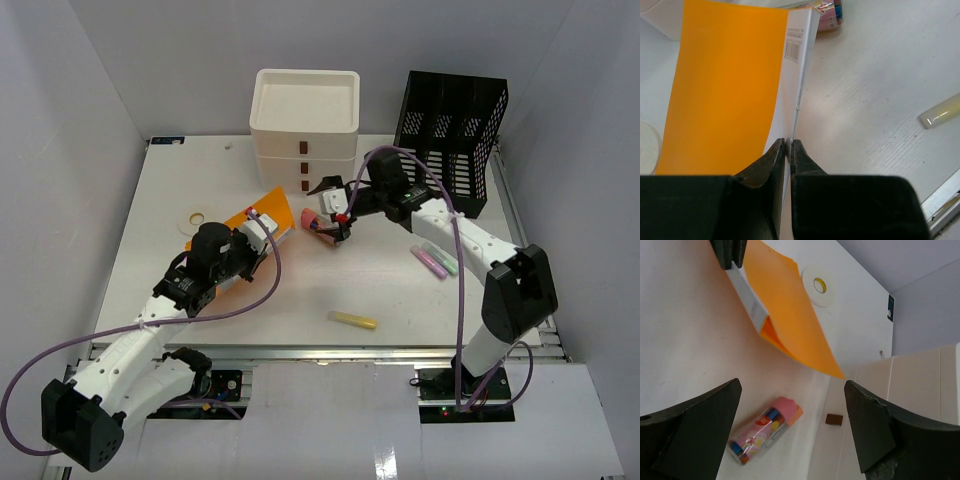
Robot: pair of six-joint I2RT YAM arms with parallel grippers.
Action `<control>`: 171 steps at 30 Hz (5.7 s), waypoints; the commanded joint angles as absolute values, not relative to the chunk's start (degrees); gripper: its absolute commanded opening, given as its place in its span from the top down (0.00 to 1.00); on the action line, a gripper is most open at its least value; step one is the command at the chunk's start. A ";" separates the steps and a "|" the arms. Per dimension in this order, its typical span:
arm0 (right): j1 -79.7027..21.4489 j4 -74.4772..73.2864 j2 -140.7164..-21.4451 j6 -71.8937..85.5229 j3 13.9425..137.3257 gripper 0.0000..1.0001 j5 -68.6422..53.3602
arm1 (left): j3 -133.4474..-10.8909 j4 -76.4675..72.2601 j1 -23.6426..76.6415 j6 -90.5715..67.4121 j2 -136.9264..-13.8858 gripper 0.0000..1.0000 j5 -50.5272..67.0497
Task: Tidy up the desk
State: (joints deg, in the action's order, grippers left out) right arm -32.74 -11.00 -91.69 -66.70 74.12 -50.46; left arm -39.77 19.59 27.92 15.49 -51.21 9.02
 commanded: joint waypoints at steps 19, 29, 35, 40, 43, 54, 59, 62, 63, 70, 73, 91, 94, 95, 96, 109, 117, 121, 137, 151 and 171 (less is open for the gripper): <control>-45.74 -30.03 -105.64 -87.54 91.77 0.38 -43.81 | -39.87 21.71 28.04 8.42 -44.40 1.00 17.01; -47.43 -25.99 -102.59 -81.22 89.02 0.92 -41.16 | -38.88 21.62 28.04 4.31 -40.13 0.68 15.84; -47.37 -25.86 -98.61 -78.86 87.28 0.92 -41.57 | -37.59 21.78 28.04 2.15 -37.88 0.04 16.74; -47.32 -25.93 -95.72 -78.40 85.82 0.92 -40.45 | -36.67 22.38 28.12 2.97 -38.77 0.02 15.93; -46.91 -26.07 -94.13 -78.26 85.00 0.92 -40.51 | -36.74 22.91 28.09 4.80 -40.89 0.07 13.05; -46.23 -25.94 -90.54 -74.24 84.71 0.92 -43.74 | -39.70 21.97 28.11 9.70 -48.03 0.72 2.93; -46.16 -24.66 -89.65 -70.80 84.42 0.85 -43.59 | -40.69 21.97 28.12 9.95 -45.88 1.00 2.02; -45.93 -22.31 -88.91 -65.76 84.12 0.64 -43.07 | -41.78 22.19 28.08 10.46 -43.13 1.00 1.89; -45.80 -21.30 -88.56 -63.79 84.02 0.54 -42.81 | -42.13 22.24 28.08 10.38 -42.60 1.00 1.43; -36.76 -11.53 -84.76 -39.06 85.50 0.04 -49.21 | -46.56 21.70 28.12 6.84 -38.91 1.00 1.17; -26.45 -2.77 -82.65 -25.34 83.88 0.10 -57.07 | -48.21 21.18 28.12 4.64 -38.72 1.00 9.05; 4.56 21.19 -59.42 6.87 47.14 0.10 -65.85 | -48.02 -12.60 28.12 -15.00 -47.33 1.00 31.10; 4.75 31.37 -56.45 12.43 42.08 0.10 -70.14 | -48.98 -16.09 28.06 -16.65 -49.90 1.00 36.41; 4.75 36.08 -56.00 15.99 40.73 0.10 -71.68 | -49.30 -16.43 28.12 -17.04 -50.61 1.00 37.07; 4.75 41.93 -55.91 18.61 39.83 0.10 -72.37 | -49.31 -17.23 28.05 -17.27 -50.84 1.00 38.39; -4.89 50.38 -57.56 27.01 43.49 0.10 -67.43 | -43.78 -26.79 28.12 -22.58 -48.96 1.00 45.78; -10.97 59.34 -62.16 25.50 47.27 0.07 -69.11 | -41.89 -31.90 28.12 -26.45 -48.73 1.00 52.39; -11.25 81.50 -66.58 44.46 46.24 0.10 -73.51 | -40.07 -36.28 28.12 -28.73 -48.69 1.00 54.75; -11.87 101.37 -68.72 62.88 47.80 0.92 -77.89 | -41.68 -32.59 28.11 -26.53 -51.87 0.78 49.55; -11.03 69.44 -61.43 40.89 52.39 0.92 -74.93 | -42.91 -23.67 28.12 -21.65 -47.27 0.03 41.14; -11.25 57.66 -60.57 34.33 51.33 0.92 -73.11 | -41.79 -33.50 28.12 -25.43 -54.58 0.43 51.31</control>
State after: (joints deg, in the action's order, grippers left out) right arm -10.48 55.83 -61.91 33.50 50.63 -76.77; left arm -41.95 -26.38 27.90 -22.22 -53.28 45.89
